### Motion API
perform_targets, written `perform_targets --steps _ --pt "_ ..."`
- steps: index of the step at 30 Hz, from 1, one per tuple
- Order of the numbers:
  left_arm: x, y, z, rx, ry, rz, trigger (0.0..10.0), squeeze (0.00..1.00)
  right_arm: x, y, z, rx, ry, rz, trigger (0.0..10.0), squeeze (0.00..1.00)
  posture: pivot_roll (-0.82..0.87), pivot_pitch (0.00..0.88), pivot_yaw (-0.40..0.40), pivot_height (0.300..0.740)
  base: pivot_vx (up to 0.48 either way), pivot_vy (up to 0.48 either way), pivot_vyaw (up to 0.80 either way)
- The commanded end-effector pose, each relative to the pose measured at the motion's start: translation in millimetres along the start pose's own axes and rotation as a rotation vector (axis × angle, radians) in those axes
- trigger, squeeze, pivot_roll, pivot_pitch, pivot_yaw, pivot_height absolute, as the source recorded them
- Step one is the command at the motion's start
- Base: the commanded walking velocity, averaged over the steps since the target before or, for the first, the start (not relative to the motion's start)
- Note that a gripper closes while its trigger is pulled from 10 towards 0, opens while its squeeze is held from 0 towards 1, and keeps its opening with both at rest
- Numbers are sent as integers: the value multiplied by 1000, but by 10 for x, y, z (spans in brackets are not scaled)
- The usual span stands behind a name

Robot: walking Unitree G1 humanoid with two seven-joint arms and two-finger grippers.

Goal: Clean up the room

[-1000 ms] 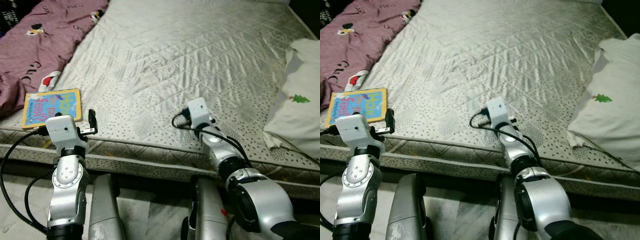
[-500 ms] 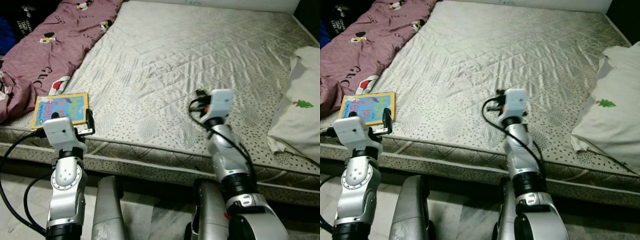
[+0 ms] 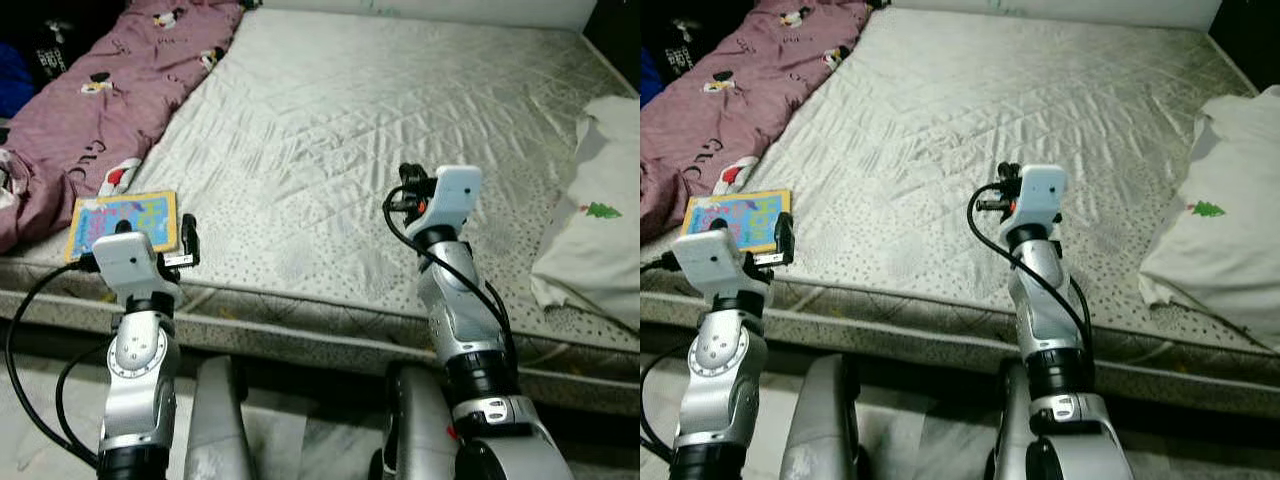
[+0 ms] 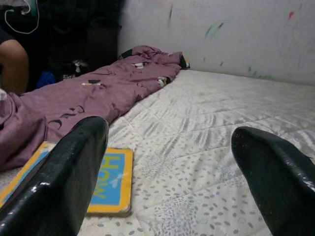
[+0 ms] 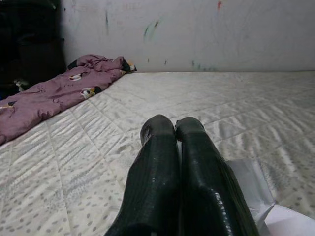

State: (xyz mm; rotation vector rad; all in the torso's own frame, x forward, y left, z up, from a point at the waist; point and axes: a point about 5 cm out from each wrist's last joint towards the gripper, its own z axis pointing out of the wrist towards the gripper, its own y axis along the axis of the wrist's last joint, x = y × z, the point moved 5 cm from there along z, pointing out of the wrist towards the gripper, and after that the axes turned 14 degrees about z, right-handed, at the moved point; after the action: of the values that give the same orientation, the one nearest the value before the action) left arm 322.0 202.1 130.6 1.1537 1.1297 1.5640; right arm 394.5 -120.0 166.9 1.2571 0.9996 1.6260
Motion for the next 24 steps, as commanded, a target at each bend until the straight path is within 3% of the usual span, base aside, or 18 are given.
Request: perform_targets --steps 1,15,24 --pt "-23 -7 23 11 -2 6 10000 0 6 64 5 -16 -2 -8 10000 0 59 0 0 601 0 0 0" --pt "-96 -16 33 36 -24 20 10000 0 13 120 25 -26 -3 -17 10000 0 59 0 -7 658 0 0 0" --pt "-63 -62 44 58 -3 32 10000 0 -11 114 20 -22 -10 -31 10000 0 58 0 -2 702 0 0 0"
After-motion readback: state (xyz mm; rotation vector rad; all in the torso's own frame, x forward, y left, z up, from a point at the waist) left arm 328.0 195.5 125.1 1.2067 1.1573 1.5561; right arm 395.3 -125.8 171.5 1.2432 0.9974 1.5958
